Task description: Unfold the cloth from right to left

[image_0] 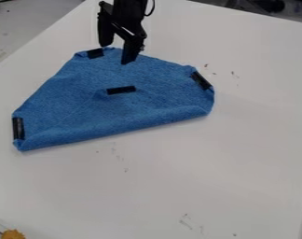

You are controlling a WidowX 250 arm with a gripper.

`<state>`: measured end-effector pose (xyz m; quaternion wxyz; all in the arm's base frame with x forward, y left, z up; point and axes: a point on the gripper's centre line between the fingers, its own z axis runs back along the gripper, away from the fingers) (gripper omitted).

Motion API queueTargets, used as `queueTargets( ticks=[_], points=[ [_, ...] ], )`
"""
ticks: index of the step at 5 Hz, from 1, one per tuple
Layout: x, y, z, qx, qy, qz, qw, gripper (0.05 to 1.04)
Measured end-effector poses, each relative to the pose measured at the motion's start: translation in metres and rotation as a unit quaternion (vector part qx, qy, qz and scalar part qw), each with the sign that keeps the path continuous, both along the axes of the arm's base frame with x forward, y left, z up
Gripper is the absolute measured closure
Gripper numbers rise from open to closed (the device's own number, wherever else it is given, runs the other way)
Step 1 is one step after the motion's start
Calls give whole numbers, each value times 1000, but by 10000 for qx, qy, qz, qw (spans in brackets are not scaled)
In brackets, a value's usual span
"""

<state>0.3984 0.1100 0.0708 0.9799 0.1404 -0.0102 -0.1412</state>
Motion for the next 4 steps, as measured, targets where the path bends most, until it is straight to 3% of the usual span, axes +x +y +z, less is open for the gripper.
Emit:
queueTargets(
  ticks=[1,3,4],
  points=[
    [-3,-1,-15,-56,177,36,9998,85],
    [-10,-17,-36,-310,141,180,9993,85],
    [-10,-28,-33,-510,40,197,9985,85]
  ],
)
